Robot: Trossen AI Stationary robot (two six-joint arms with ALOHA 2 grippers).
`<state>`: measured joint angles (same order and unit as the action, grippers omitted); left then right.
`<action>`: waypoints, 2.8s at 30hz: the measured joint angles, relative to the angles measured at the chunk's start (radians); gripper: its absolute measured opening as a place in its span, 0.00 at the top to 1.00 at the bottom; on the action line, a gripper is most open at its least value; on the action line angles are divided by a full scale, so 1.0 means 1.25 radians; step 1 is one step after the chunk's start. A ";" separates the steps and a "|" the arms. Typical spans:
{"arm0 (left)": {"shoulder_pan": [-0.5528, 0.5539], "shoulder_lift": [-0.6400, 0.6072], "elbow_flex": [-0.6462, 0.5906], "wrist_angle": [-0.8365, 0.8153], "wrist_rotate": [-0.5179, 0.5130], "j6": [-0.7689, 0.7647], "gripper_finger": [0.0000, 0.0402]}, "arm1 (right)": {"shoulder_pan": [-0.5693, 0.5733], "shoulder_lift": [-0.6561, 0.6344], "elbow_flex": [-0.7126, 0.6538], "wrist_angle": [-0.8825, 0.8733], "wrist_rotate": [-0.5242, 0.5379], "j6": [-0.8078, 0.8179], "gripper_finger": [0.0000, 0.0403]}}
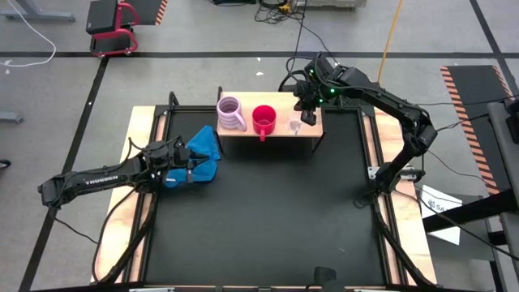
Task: Stack small to large cups/mugs on shelf
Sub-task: Put the transparent mug on the shelf, then return to Home Position
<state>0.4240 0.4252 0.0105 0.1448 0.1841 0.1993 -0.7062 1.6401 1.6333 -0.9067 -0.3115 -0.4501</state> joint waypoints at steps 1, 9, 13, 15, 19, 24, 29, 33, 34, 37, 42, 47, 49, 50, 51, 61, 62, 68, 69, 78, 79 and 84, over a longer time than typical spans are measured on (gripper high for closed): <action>0.000 0.000 0.000 0.000 0.000 0.000 0.92 | 0.001 -0.003 0.000 0.000 0.000 -0.001 0.92; 0.000 0.000 0.000 0.000 0.000 -0.001 0.92 | 0.006 -0.035 0.000 0.016 -0.001 -0.005 0.91; 0.000 0.000 0.000 0.000 0.000 -0.001 0.92 | 0.006 -0.058 0.000 0.032 -0.002 -0.002 0.91; 0.000 0.000 0.000 0.000 0.000 -0.002 0.92 | 0.006 -0.072 0.000 0.045 -0.002 0.004 0.91; 0.000 0.000 0.000 0.000 0.001 -0.008 0.92 | 0.007 -0.099 0.002 0.086 -0.003 0.033 0.91; 0.000 0.000 0.000 0.000 0.002 -0.011 0.92 | 0.019 -0.132 0.002 0.094 -0.026 0.036 0.97; 0.000 0.000 0.000 -0.006 0.002 -0.011 0.92 | 0.042 -0.163 0.001 0.046 -0.036 0.012 1.00; 0.000 0.000 0.000 -0.012 0.002 -0.015 0.92 | 0.043 -0.211 -0.058 0.033 -0.127 -0.034 1.00; 0.000 0.000 0.000 -0.013 0.002 -0.017 0.92 | 0.041 -0.227 -0.084 0.044 -0.158 -0.042 1.00; 0.000 0.000 0.000 -0.018 0.002 -0.021 0.92 | 0.037 -0.284 -0.175 0.107 -0.193 -0.044 1.00; 0.000 0.000 0.000 -0.018 0.002 -0.029 0.92 | 0.011 -0.377 -0.331 0.210 -0.193 -0.008 1.00; 0.000 0.000 0.000 -0.019 0.001 -0.030 0.92 | -0.023 -0.477 -0.486 0.259 -0.242 -0.002 1.00; 0.000 0.000 0.000 -0.018 0.001 -0.030 0.92 | -0.034 -0.520 -0.546 0.303 -0.294 0.025 1.00; 0.000 0.000 0.000 -0.018 0.001 -0.030 0.92 | -0.038 -0.541 -0.573 0.328 -0.309 0.041 1.00; 0.000 0.000 0.000 -0.018 0.001 -0.029 0.92 | -0.040 -0.562 -0.599 0.351 -0.318 0.060 1.00; 0.000 0.000 0.000 -0.017 0.001 -0.027 0.92 | -0.042 -0.679 -0.750 0.476 -0.319 0.222 1.00; 0.000 0.000 0.000 -0.017 0.000 -0.026 0.92 | -0.042 -0.687 -0.766 0.502 -0.319 0.248 1.00; 0.000 0.000 0.000 -0.017 0.000 -0.026 0.92 | -0.042 -0.725 -0.906 0.723 -0.312 0.392 1.00; 0.000 0.000 0.000 -0.017 0.000 -0.026 0.92 | -0.042 -0.730 -0.927 0.756 -0.307 0.406 1.00; 0.000 0.000 0.000 -0.017 0.000 -0.028 0.92 | -0.043 -0.747 -1.019 0.855 -0.231 0.430 1.00; 0.000 0.000 0.000 -0.017 0.000 -0.029 0.92 | -0.043 -0.747 -1.024 0.854 -0.225 0.428 1.00; 0.000 0.000 0.000 -0.017 0.000 -0.029 0.92 | -0.043 -0.747 -1.045 0.863 -0.208 0.416 1.00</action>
<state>0.4240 0.4252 0.0105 0.1236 0.1844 0.1627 -0.7597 0.7067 0.3267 0.1715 -0.5720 0.0694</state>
